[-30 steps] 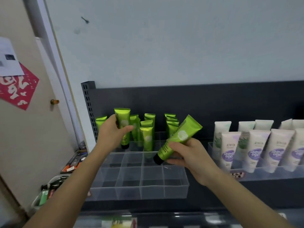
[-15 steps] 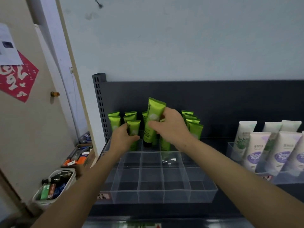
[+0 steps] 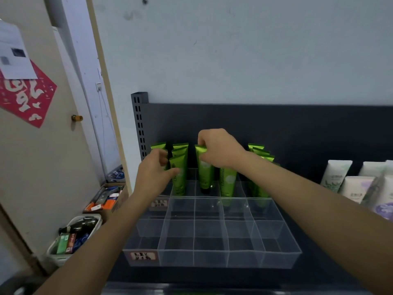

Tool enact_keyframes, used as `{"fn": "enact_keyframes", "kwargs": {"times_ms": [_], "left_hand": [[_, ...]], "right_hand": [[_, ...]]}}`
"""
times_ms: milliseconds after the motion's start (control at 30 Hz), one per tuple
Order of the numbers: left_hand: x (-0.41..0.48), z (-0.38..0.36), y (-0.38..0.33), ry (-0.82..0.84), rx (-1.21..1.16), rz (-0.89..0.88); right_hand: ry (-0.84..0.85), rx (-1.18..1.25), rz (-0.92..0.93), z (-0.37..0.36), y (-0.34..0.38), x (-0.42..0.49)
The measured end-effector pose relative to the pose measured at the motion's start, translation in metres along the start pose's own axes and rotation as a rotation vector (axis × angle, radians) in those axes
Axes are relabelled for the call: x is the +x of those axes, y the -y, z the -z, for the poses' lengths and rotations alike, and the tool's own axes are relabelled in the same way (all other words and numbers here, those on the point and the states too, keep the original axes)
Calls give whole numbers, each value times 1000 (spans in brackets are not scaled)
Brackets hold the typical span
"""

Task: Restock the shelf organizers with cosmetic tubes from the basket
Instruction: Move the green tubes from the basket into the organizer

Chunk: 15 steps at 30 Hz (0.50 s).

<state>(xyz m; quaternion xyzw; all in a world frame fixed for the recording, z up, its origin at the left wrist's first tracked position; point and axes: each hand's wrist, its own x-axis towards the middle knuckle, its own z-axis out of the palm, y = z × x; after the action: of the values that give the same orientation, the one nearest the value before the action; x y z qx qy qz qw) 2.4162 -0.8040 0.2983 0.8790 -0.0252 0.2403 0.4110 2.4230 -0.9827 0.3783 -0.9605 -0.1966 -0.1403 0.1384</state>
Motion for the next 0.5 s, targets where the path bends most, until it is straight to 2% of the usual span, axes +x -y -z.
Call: {"fn": "enact_keyframes", "kwargs": {"times_ms": [100, 200, 400, 500], "left_hand": [[-2, 2, -2, -7, 35, -43], [-4, 4, -7, -37, 59, -89], [-11, 8, -25, -108, 105, -199], [-18, 7, -39, -126, 179, -287]], "right_hand": [[90, -135, 9, -9, 1, -1], [104, -151, -2, -15, -5, -3], [22, 5, -6, -8, -19, -10], [-50, 174, -32, 3, -23, -22]]}}
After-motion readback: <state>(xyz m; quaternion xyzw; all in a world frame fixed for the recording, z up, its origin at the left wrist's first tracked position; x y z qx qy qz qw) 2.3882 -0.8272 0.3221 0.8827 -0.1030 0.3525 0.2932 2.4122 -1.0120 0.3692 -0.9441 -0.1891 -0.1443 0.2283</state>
